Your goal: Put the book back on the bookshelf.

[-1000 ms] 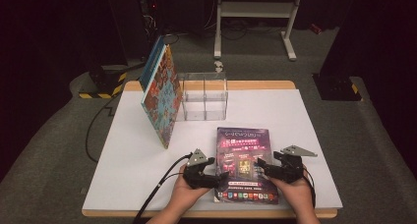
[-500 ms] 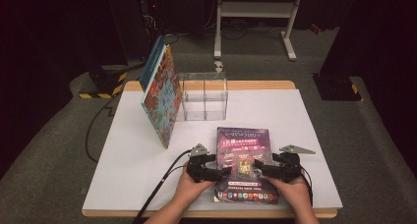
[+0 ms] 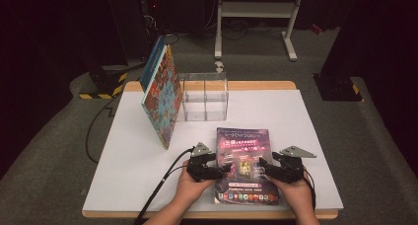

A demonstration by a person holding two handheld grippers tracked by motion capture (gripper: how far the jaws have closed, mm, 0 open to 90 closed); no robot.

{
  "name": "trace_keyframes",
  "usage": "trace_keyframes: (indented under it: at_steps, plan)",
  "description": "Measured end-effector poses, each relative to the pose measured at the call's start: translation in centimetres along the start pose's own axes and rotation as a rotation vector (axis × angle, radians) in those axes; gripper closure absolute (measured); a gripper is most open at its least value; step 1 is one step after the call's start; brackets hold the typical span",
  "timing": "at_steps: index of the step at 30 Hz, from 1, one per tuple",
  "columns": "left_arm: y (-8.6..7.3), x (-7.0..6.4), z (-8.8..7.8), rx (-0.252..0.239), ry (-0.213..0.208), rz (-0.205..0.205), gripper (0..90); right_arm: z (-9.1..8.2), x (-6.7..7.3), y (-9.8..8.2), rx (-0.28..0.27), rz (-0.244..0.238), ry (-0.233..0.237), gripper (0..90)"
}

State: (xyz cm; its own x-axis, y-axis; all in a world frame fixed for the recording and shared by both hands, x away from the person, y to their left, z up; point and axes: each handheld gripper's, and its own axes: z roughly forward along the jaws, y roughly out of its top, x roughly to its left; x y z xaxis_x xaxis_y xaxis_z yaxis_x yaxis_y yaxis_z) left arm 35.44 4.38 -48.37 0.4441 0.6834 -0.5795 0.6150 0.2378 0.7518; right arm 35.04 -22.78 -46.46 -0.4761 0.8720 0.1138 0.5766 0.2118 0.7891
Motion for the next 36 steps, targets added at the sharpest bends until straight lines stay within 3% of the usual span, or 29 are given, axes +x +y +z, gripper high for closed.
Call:
trace_keyframes:
  at_steps: [3, 9, 12, 15, 17, 22, 27, 36]
  plan:
    - [0.0, -0.1, -0.1, -0.003, 0.003, 0.013, 28.2, -0.1, 0.0, 0.0, 0.002, -0.012, -0.001, 43.5]
    - [-0.3, -0.8, 0.3, 0.002, -0.015, 0.041, 28.2, 0.3, -0.5, -0.2, 0.01, 0.038, 0.026, 25.5]
    - [-0.5, -1.0, 0.4, 0.005, -0.027, 0.061, 28.0, 0.5, -1.2, -0.4, 0.025, 0.091, 0.06, 20.0]
    - [-0.7, -0.8, 0.5, -0.002, -0.034, 0.06, 26.7, 0.8, -1.9, -0.8, 0.038, 0.144, 0.126, 18.3]
    - [-0.8, -0.5, 0.6, -0.016, -0.03, 0.063, 20.9, 1.0, -1.9, -0.9, 0.044, 0.153, 0.151, 18.1]
    - [-0.8, -0.1, 1.0, -0.011, -0.039, 0.007, 16.1, 0.9, -1.5, -0.7, 0.047, 0.129, 0.135, 17.8]
    - [-0.9, 0.0, 1.8, 0.031, -0.087, -0.067, 14.3, 0.6, -1.1, -0.5, 0.045, 0.097, 0.103, 22.6]
    - [-0.3, -0.4, 1.0, 0.047, -0.073, -0.029, 26.7, -0.3, -0.6, -0.2, 0.022, 0.035, 0.061, 39.6]
